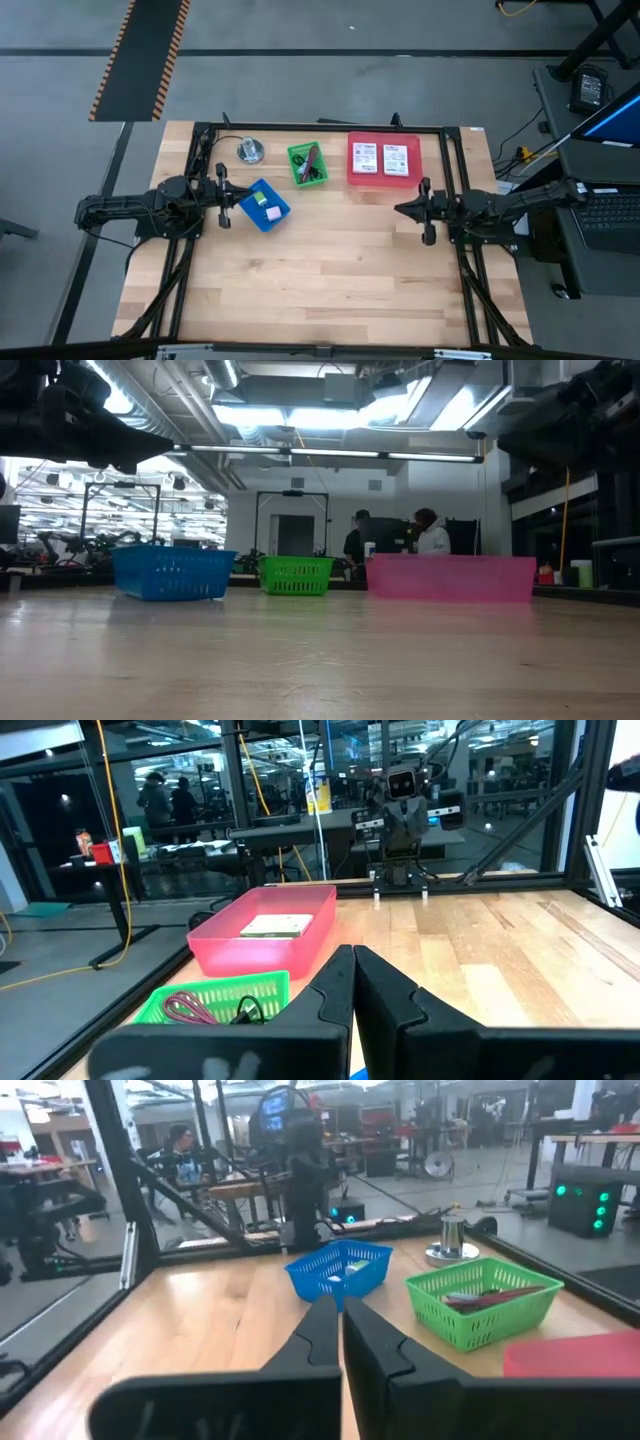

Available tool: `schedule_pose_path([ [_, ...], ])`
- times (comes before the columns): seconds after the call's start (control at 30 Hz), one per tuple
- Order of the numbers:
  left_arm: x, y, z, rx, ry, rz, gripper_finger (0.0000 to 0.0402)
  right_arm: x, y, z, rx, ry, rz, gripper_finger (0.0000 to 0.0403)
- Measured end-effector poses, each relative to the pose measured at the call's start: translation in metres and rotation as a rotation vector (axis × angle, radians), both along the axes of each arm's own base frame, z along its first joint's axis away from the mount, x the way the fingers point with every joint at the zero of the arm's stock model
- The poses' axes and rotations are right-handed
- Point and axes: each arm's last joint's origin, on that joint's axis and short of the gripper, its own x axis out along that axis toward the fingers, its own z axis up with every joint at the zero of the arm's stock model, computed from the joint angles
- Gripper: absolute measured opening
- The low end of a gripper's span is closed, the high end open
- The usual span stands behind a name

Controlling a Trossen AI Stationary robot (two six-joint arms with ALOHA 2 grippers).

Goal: Pick and place items into bin
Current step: Return to Home Position

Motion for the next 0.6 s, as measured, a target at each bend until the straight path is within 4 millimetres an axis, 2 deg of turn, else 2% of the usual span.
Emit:
schedule_pose_path([
  [0.23, 0.0, 0.0, 0.0, 0.0, 0.0, -0.001, 0.0007, -0.009, 0.0, -0.01, -0.036, 0.094, 0.047, 0.0],
  [0.47, 0.0, 0.0, 0.0, 0.0, 0.0, -0.001, 0.0006, -0.017, 0.003, -0.005, -0.117, 0.021, 0.225, 0.0],
  [0.6, 0.0, 0.0, 0.0, 0.0, 0.0, -0.001, 0.0008, -0.019, 0.004, -0.005, -0.157, 0.019, 0.263, 0.0001],
])
